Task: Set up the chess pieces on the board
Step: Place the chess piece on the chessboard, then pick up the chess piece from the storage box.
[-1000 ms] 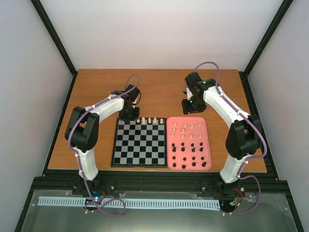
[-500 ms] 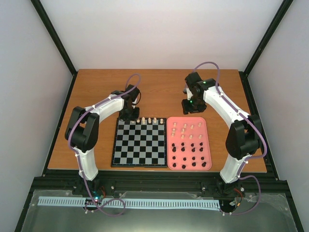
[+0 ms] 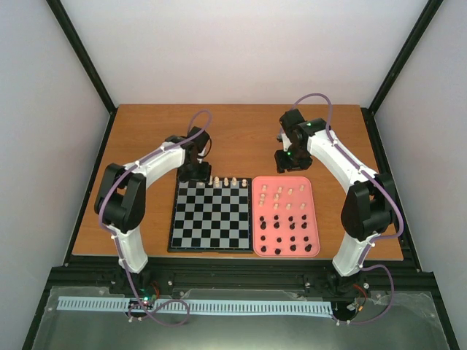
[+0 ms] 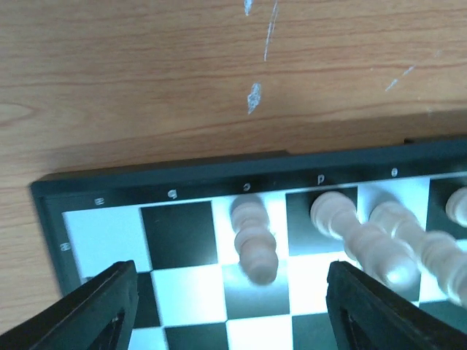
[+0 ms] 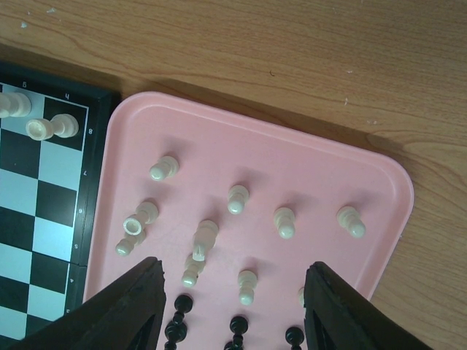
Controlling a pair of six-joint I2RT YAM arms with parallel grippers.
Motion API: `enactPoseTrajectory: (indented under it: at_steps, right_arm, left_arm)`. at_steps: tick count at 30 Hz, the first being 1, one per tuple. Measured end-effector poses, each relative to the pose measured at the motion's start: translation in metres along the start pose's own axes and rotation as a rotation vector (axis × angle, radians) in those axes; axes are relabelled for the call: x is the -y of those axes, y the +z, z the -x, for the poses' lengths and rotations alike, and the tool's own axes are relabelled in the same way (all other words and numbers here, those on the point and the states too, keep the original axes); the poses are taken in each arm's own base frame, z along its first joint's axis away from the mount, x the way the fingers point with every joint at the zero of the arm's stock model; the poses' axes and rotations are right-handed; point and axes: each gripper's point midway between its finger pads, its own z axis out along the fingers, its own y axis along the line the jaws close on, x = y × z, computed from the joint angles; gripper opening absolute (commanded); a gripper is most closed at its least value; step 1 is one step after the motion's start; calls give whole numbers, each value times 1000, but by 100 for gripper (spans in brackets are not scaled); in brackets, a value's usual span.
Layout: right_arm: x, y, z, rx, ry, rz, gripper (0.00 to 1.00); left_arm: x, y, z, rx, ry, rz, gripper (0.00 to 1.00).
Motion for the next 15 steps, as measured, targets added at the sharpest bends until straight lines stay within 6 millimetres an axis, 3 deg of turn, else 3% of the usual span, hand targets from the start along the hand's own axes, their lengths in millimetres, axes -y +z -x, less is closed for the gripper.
enactPoseTrajectory:
  at_steps: [8,15]
  right_arm:
    - [1,1,-4,-15,0,-3,53]
    - [1,1,-6,-22,-2,-5,53]
  left_arm:
    - [-16,-38,2,67,-8,42,78]
    - [-28,-51,5,78,-32,51,81]
